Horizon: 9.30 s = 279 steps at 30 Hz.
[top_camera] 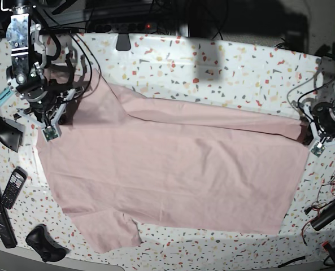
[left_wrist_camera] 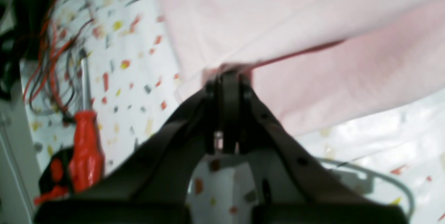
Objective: Fold the T-shirt properly
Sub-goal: 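Lift the shirt edges with both grippers and drag them apart, then release the shirt and reposition both grippers along the collar edge, then grasp the shirt edge with the left gripper near its corner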
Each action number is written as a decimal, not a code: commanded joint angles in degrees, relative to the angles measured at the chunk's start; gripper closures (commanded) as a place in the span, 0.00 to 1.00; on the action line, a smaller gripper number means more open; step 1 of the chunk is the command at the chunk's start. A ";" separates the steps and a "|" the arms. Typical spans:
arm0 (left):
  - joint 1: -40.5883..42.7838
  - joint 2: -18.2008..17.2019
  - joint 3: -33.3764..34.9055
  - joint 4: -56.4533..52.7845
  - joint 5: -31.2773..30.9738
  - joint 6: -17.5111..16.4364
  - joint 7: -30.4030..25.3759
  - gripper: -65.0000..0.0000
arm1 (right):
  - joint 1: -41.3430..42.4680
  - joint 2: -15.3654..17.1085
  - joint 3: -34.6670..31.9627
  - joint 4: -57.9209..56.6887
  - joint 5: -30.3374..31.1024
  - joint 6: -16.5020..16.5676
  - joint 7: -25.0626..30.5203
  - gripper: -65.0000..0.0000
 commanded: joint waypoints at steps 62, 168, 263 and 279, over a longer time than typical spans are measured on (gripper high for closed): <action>-3.89 4.09 3.45 -15.61 -13.14 4.24 2.56 0.67 | -3.08 -6.93 5.07 -6.69 8.35 -0.48 -3.85 0.68; 35.93 -17.35 19.96 22.99 20.28 -1.60 9.77 1.00 | -23.28 -5.38 13.79 3.41 7.28 3.26 -4.33 0.72; 6.38 -9.84 4.15 14.69 -10.16 -11.58 13.07 0.68 | -5.18 -5.84 20.74 12.70 24.90 4.76 -21.07 0.72; 6.32 -9.86 4.15 6.10 -13.03 -12.62 12.13 0.88 | -5.18 -5.84 20.74 12.70 24.92 4.76 -21.03 0.72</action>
